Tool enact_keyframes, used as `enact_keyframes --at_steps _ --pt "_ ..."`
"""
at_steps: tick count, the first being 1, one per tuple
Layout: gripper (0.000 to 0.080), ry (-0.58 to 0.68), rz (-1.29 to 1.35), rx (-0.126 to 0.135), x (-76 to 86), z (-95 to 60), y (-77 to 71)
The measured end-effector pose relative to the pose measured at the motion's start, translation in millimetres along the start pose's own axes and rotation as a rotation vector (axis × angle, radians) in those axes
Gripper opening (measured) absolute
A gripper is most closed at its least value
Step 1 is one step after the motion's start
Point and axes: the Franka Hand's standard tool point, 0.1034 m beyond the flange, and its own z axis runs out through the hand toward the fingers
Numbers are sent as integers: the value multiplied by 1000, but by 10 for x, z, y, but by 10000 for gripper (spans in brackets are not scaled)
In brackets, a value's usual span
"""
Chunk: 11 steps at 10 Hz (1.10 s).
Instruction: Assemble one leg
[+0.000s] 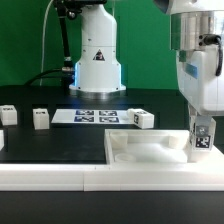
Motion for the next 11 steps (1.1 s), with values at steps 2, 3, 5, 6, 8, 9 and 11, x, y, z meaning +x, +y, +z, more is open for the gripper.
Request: enact_keyframes --at_steps 2,3,5,6,8,9,11 --pt "385 -1 25 0 -8 8 4" --pt "525 -1 24 -1 -10 10 6" --pt "610 -1 24 -1 -11 14 8" --pt "641 -1 24 -2 -11 17 10" --pt "647 -1 23 -2 -12 20 12" --pt "649 -1 22 -2 -12 21 12" --pt "649 -1 2 -2 -13 21 13"
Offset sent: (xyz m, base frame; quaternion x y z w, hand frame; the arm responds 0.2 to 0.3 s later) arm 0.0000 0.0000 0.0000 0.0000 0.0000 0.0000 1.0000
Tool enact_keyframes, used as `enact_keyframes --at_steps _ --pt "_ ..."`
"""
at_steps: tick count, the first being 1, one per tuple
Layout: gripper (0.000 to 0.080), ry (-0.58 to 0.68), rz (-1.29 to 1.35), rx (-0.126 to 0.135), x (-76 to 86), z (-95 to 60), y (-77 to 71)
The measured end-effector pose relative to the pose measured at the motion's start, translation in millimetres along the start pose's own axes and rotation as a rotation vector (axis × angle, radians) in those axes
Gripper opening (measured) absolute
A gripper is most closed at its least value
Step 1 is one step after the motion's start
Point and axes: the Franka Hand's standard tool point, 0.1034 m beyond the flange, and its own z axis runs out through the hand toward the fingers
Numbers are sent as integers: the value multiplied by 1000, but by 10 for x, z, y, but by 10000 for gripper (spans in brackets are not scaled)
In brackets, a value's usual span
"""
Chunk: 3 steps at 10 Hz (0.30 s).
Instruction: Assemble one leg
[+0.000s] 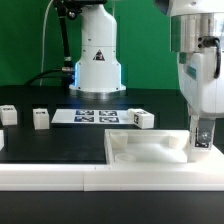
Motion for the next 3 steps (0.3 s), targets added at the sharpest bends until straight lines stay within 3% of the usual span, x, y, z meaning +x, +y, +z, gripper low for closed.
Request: enact_keyframes --at_steps 3 --pt "649 -2 -147 -3 -21 -6 1"
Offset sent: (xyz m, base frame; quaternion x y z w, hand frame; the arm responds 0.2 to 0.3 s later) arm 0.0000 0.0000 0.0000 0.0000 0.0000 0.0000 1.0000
